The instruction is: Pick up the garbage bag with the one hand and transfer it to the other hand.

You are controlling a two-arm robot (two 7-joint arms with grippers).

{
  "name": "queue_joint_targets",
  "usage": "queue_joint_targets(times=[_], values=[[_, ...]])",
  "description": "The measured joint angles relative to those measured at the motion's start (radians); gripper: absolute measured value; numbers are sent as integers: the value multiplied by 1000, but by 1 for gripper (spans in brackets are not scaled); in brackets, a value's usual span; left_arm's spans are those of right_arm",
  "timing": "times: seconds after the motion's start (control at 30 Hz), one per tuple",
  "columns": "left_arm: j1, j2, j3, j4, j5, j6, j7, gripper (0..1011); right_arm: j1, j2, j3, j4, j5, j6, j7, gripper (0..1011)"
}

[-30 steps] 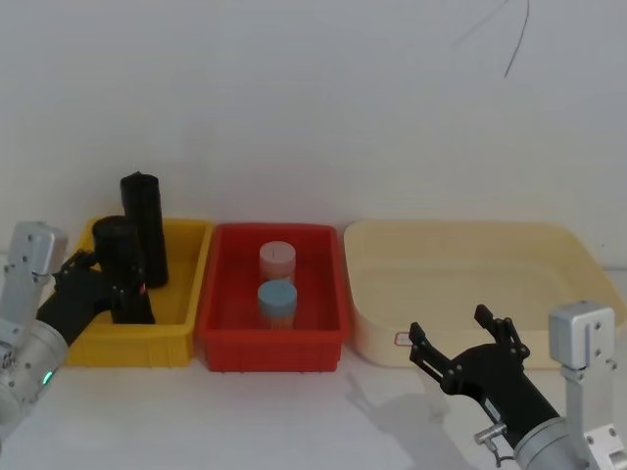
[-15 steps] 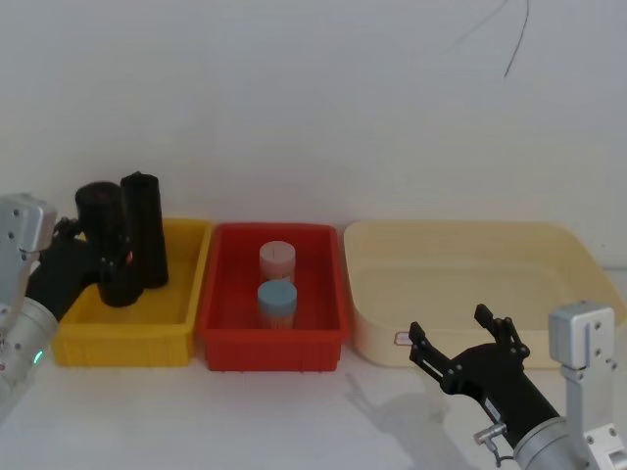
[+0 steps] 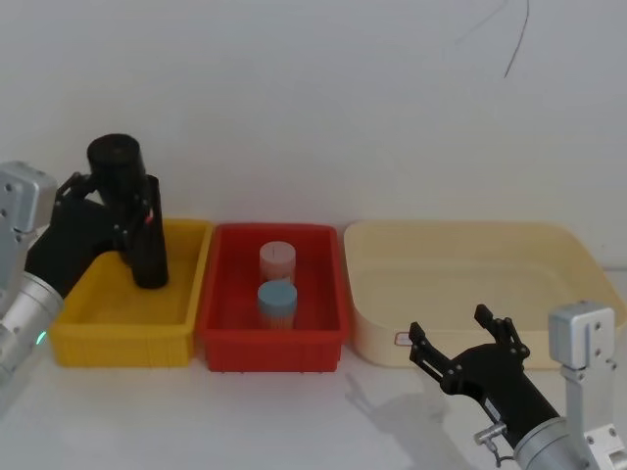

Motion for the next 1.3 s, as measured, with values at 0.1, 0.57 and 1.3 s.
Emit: queue_joint_targets(times=[0.1, 0.57, 1.3], values=[[5, 1, 4, -26, -13, -8, -24, 523, 0, 0, 0, 0, 0, 0, 0, 1000], [8, -4, 40, -79, -103, -23, -166, 523, 0, 0, 0, 0, 0, 0, 0, 1000], [-40, -38, 132, -39, -278, 17, -408, 523, 0, 0, 0, 0, 0, 0, 0, 1000]])
